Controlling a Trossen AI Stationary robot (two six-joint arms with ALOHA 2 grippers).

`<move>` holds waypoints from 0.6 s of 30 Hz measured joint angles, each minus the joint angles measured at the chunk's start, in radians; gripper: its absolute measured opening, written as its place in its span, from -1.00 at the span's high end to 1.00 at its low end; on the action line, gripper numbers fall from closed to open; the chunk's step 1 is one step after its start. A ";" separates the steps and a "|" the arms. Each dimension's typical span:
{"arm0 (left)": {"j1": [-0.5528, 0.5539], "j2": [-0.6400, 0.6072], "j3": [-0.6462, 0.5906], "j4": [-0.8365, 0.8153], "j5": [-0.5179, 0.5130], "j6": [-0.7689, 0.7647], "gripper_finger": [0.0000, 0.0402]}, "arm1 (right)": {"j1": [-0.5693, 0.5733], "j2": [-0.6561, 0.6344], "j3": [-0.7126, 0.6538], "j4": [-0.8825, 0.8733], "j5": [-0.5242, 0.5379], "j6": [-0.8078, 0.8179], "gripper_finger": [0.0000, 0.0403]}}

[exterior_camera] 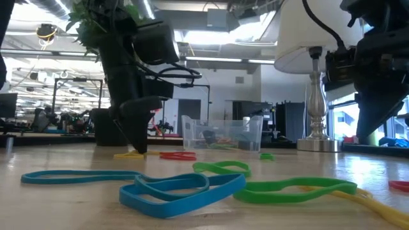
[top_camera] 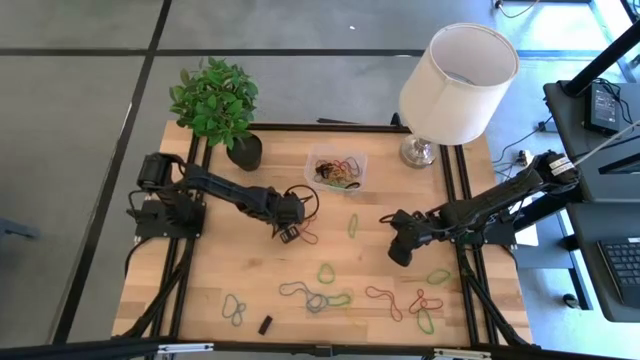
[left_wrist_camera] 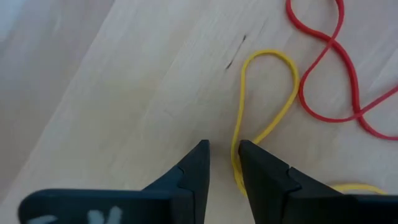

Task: Pick and place rubber bands into bin
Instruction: Put the yellow rubber band into the transparent bin

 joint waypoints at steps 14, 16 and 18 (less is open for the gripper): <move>-0.052 0.016 0.080 -0.033 0.052 0.000 0.99 | -0.001 0.000 0.000 -0.001 0.001 -0.024 0.78; -0.046 0.015 0.118 -0.075 0.048 0.003 0.99 | -0.001 0.000 0.000 -0.001 0.001 -0.026 0.78; -0.040 0.015 0.159 -0.125 0.035 0.021 0.99 | -0.001 0.000 0.000 -0.001 0.001 -0.027 0.78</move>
